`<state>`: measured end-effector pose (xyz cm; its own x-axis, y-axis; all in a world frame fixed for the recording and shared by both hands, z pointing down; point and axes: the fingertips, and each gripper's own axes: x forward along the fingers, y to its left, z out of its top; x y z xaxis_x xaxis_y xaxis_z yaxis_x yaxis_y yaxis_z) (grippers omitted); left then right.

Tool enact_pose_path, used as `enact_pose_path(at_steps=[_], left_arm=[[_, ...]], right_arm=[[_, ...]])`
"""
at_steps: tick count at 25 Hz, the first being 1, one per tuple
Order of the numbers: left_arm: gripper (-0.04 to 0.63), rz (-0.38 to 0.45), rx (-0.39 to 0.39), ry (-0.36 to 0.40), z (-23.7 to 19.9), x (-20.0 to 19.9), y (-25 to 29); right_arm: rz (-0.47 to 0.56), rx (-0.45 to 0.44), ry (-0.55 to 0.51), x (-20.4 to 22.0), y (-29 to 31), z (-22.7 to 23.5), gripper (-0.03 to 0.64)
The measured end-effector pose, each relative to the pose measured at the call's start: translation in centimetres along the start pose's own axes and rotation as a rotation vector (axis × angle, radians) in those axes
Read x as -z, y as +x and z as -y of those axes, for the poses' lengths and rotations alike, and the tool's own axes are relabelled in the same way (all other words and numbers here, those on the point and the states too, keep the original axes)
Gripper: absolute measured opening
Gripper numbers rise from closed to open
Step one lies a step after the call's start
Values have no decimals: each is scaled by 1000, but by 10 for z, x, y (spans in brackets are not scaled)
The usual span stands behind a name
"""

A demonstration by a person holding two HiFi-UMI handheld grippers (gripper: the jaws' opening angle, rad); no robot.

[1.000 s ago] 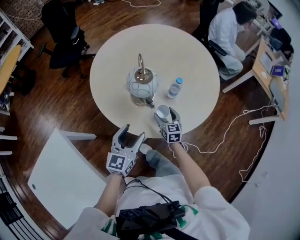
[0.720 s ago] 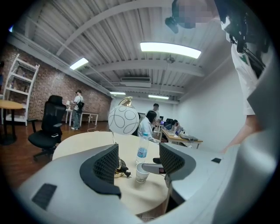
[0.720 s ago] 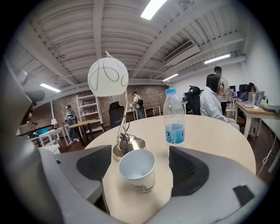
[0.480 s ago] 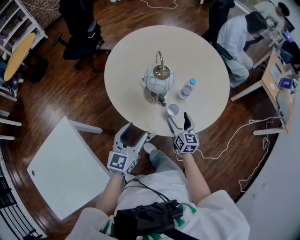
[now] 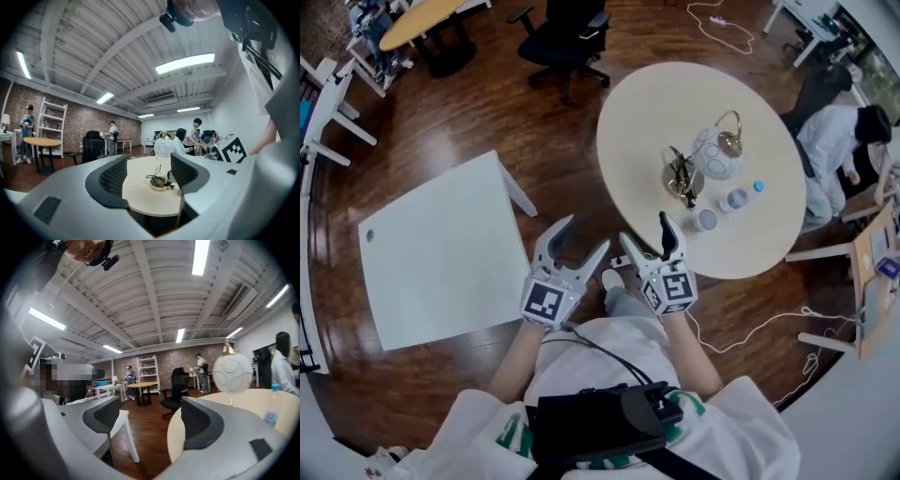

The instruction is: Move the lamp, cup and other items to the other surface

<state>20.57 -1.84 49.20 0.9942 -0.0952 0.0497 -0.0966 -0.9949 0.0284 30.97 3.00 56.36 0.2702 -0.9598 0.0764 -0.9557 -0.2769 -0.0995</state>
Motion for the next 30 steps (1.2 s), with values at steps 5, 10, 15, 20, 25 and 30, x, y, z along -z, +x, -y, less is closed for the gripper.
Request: enact_pose_path(at_steps=[5,10,15,20,25,30], left_arm=[[295,38,-214,-37,-45,-3,-77],[282,50,-442,-66,-92,4,-159],[282,51,-639,-57,-119,11,-229],[282,26,-784,-62,-138,15,-297],[282,16,-871,-17,-149,34,-341],[282,12,-897,-31,-151,36,-357]], right_arm=[[-6,-192,13,-14,36,-91,436],[-21,-363,-26,-22,60,-173,434],[-18,-449,-41,-20,69,-224,433],[-20,-541,-58,-19,79,-279,431],[-15,-576,-84,-22,90,-293,431],[-21,-594,-130,-20,93,-300,430]])
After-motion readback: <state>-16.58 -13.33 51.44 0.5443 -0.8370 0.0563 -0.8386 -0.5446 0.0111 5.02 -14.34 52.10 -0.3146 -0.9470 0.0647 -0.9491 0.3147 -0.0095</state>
